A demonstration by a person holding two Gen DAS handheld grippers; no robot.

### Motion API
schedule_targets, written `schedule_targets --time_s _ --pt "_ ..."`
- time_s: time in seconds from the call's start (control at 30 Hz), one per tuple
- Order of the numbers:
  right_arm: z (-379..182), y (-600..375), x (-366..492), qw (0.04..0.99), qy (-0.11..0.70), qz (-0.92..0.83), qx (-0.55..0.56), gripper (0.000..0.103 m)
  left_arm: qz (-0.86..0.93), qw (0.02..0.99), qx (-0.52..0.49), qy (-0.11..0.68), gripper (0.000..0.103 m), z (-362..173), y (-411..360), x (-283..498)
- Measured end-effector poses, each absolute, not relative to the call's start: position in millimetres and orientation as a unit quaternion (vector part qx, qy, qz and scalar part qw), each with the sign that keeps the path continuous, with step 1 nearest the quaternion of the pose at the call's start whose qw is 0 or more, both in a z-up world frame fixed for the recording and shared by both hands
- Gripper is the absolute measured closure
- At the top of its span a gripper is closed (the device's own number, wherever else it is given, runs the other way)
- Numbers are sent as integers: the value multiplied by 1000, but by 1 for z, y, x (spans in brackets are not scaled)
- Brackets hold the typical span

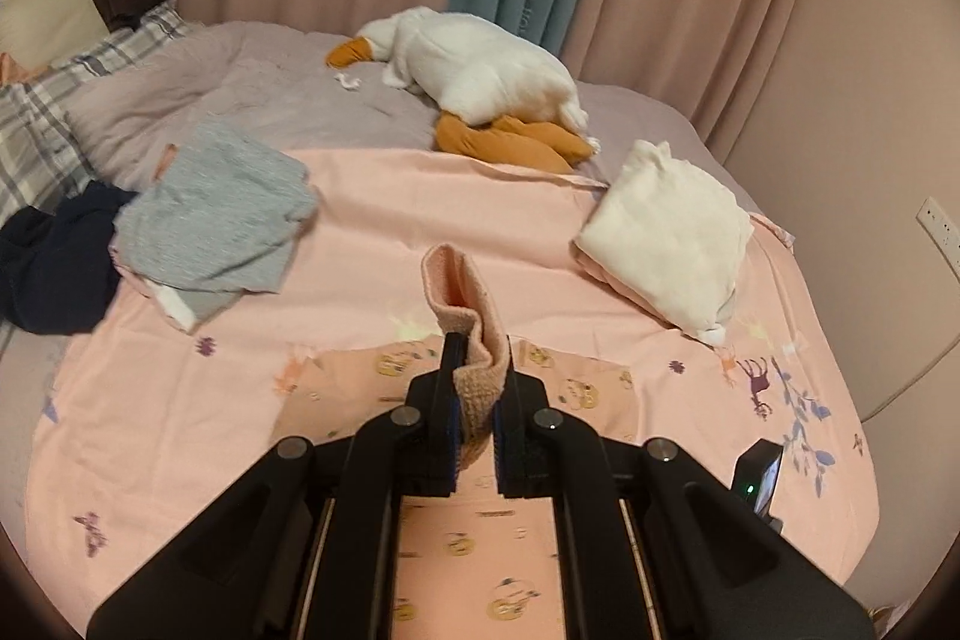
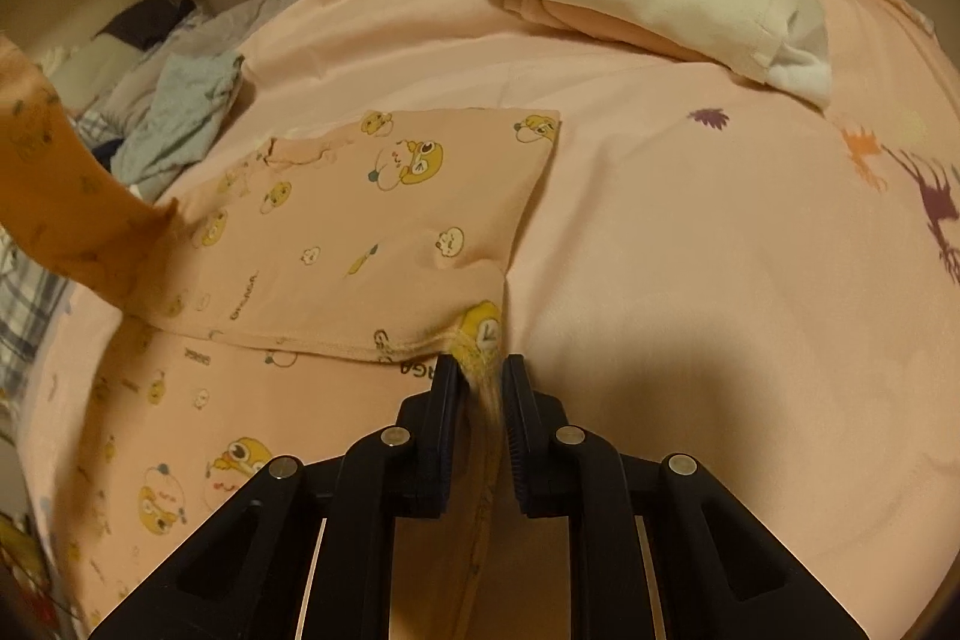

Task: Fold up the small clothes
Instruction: 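Carry the sleeve across the shirt body with the left tool and release, then lower the right tool to the shirt hem and grasp it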

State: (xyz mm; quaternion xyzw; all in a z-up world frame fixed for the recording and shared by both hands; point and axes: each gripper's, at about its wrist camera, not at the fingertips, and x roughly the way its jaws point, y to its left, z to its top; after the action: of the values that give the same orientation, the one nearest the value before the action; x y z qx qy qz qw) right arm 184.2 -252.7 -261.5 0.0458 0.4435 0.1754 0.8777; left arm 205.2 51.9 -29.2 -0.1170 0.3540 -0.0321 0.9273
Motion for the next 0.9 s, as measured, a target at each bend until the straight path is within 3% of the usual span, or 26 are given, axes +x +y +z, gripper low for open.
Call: schedule_targets --time_s 0.23,0.43,0.53,0.57,0.6,0.63,0.77,0.9 --pt "-261 -266 173 877 441 182 55 86 -31 905 -178 384 96 -52 19 236" --pt "-258 -281 168 876 441 182 68 86 -10 916 -243 320 96 -35 0 245" --pt "-256 -287 166 883 435 168 58 86 -28 913 -215 346 94 -48 -31 255" --pt "-256 -291 166 882 437 166 61 86 -49 900 -197 386 82 -60 -43 263" --pt "-257 -295 166 879 443 163 68 86 -74 876 -191 436 60 -76 -53 271" --pt "-258 -298 166 877 446 163 74 86 -91 850 -208 475 53 -93 -59 277" --pt "-258 -309 162 875 449 159 88 86 -111 820 -272 491 38 -120 -56 280" --pt "-256 -313 160 872 454 161 84 85 -93 834 -246 486 35 -120 -42 275"
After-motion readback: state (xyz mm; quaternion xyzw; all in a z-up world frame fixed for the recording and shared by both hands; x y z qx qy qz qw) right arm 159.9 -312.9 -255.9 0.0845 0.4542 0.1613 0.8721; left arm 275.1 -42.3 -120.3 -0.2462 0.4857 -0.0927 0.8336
